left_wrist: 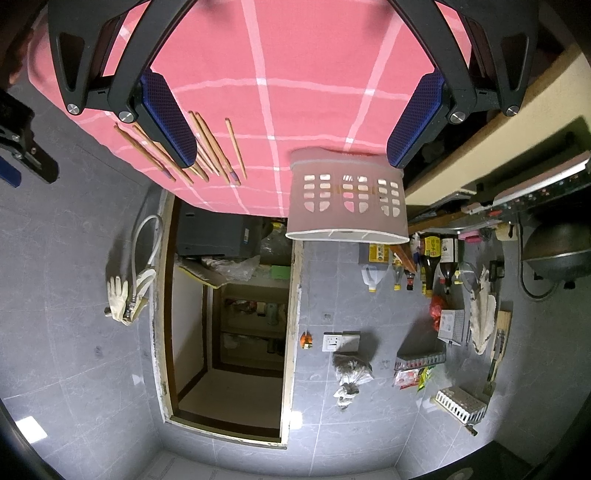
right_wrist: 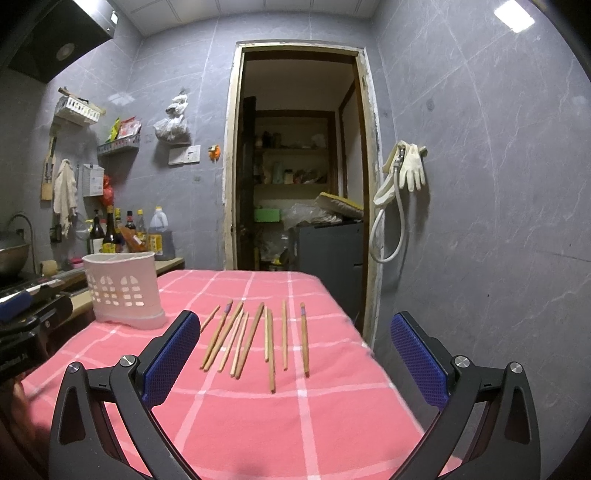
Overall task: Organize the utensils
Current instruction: 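Lower both tools toward the row of wooden chopsticks, then grasp a purple-banded chopstick with the left and right grippers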
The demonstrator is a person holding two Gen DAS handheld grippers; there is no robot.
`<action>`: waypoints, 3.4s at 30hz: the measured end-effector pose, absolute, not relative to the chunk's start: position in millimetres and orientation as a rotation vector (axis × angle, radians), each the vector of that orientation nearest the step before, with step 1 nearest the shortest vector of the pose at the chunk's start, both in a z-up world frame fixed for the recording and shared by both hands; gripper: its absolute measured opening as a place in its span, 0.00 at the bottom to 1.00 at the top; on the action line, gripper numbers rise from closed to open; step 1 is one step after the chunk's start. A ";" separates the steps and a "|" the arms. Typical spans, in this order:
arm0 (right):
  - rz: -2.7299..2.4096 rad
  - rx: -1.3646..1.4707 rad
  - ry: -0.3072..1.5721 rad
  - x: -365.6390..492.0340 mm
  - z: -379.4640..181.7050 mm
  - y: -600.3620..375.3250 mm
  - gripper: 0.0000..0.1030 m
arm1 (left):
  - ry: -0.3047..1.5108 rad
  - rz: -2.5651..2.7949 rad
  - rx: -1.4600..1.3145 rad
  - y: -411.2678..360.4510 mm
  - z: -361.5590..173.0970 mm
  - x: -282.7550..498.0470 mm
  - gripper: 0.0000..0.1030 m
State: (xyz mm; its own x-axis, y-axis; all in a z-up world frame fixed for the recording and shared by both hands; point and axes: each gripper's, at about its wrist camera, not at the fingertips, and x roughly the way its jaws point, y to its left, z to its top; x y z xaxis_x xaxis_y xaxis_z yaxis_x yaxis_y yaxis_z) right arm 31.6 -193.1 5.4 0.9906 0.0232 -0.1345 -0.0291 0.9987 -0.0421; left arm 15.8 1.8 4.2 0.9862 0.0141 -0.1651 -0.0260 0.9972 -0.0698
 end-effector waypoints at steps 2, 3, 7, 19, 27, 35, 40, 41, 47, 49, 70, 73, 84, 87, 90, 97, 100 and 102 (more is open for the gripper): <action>0.023 -0.044 0.121 33.2 6.0 -191.0 1.00 | 0.160 0.024 -0.067 1.9 9.3 20.7 0.98; 0.021 -0.045 0.117 34.7 9.3 -191.0 1.00 | 0.158 0.021 -0.070 2.1 13.0 24.5 0.98; 0.030 -0.061 0.087 42.2 26.3 -189.7 1.00 | 0.149 0.018 -0.065 0.7 25.6 38.6 0.98; 0.042 -0.091 0.073 116.3 68.1 -203.5 1.00 | 0.159 -0.004 -0.013 -8.4 60.4 115.3 0.98; 0.025 -0.088 0.200 186.6 61.8 -216.0 1.00 | 0.267 -0.026 -0.023 -17.7 50.3 175.8 0.98; 0.089 0.006 0.403 238.4 31.1 -227.7 1.00 | 0.384 -0.054 -0.016 -25.4 22.4 217.2 0.98; 0.100 0.011 0.506 258.8 13.6 -232.5 0.82 | 0.457 -0.082 -0.022 -25.7 6.0 238.6 0.97; 0.102 0.011 0.525 262.8 10.2 -233.1 0.80 | 0.470 -0.089 -0.022 -26.0 2.8 242.4 0.96; 0.119 0.015 0.630 281.0 -10.7 -235.8 0.60 | 0.565 -0.124 -0.013 -30.2 -18.6 260.9 0.71; 0.132 0.015 0.662 287.2 -16.9 -236.1 0.49 | 0.614 -0.134 -0.008 -31.6 -26.4 268.4 0.60; 0.201 0.042 0.926 323.8 -51.3 -235.4 0.13 | 0.910 -0.193 -0.104 -17.2 -59.1 310.6 0.27; 0.194 0.024 0.944 329.2 -51.1 -231.9 0.13 | 0.921 -0.200 -0.110 -15.4 -57.9 313.5 0.27; 0.172 0.049 0.992 341.8 -49.8 -230.4 0.06 | 0.975 -0.232 -0.140 -22.9 -55.9 327.3 0.04; 0.181 0.115 0.998 342.0 -49.0 -238.2 0.05 | 0.982 -0.237 -0.147 -22.8 -55.2 325.1 0.03; 0.200 0.169 0.984 334.8 -47.2 -243.0 0.05 | 0.972 -0.244 -0.153 -22.1 -53.1 320.8 0.03; 0.273 0.250 0.820 298.0 -30.2 -243.1 0.05 | 0.853 -0.260 -0.163 -22.4 -36.3 296.6 0.03; 0.309 0.270 0.721 280.1 -19.8 -237.0 0.05 | 0.757 -0.270 -0.169 -21.4 -24.0 278.4 0.03; 0.332 0.280 0.646 269.2 -12.6 -231.9 0.05 | 0.695 -0.277 -0.183 -20.0 -16.2 269.5 0.03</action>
